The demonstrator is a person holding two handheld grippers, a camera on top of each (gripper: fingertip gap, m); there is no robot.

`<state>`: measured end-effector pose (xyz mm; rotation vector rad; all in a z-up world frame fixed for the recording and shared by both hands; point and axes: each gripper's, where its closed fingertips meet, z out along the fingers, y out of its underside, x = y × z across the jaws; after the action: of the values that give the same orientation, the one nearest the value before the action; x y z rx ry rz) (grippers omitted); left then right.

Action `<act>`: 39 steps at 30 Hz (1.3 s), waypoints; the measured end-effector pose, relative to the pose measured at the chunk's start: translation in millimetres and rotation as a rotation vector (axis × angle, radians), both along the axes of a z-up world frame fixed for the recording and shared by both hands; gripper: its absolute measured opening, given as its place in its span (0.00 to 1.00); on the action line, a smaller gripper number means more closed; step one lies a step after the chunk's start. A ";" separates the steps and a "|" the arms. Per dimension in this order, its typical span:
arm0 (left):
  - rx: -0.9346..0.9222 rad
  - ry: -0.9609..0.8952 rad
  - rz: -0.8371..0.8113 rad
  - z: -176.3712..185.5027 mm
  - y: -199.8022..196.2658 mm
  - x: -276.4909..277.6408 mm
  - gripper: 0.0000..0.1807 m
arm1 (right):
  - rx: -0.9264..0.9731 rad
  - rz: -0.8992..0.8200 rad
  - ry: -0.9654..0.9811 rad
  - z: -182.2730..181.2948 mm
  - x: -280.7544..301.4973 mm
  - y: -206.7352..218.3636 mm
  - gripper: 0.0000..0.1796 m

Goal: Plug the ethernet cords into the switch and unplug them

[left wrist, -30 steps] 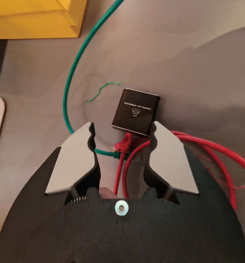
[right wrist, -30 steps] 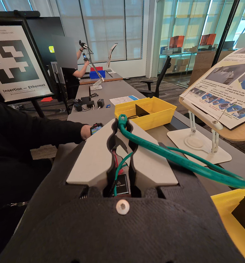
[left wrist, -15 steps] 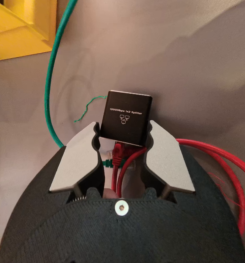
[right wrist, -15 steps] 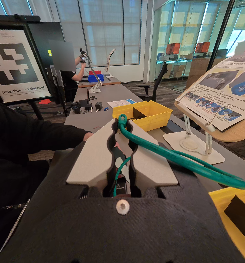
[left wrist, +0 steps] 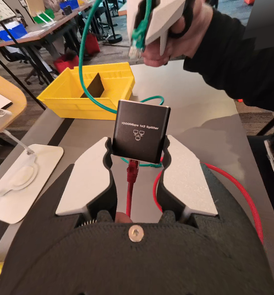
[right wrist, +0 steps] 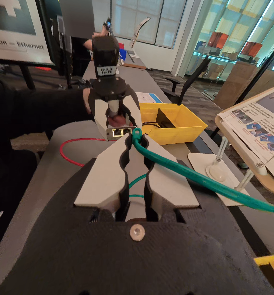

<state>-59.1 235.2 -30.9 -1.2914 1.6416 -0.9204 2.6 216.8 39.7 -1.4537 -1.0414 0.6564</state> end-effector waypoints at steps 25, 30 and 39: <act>0.053 0.085 -0.008 -0.6 -8.8 -15.3 0.33 | 0.087 0.053 -0.217 -30.1 -56.3 -3.1 0.05; 0.105 0.120 -0.002 -3.2 -11.8 -14.4 0.33 | 0.068 0.043 -0.295 -35.2 -55.9 -6.7 0.05; 0.154 0.128 -0.005 -1.9 -15.8 -13.8 0.32 | 0.044 0.022 -0.351 -41.1 -56.6 -7.7 0.05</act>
<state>-73.0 219.4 -32.8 -1.2620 1.7781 -0.7114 -54.1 209.0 -1.4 -1.5541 -1.3351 0.3968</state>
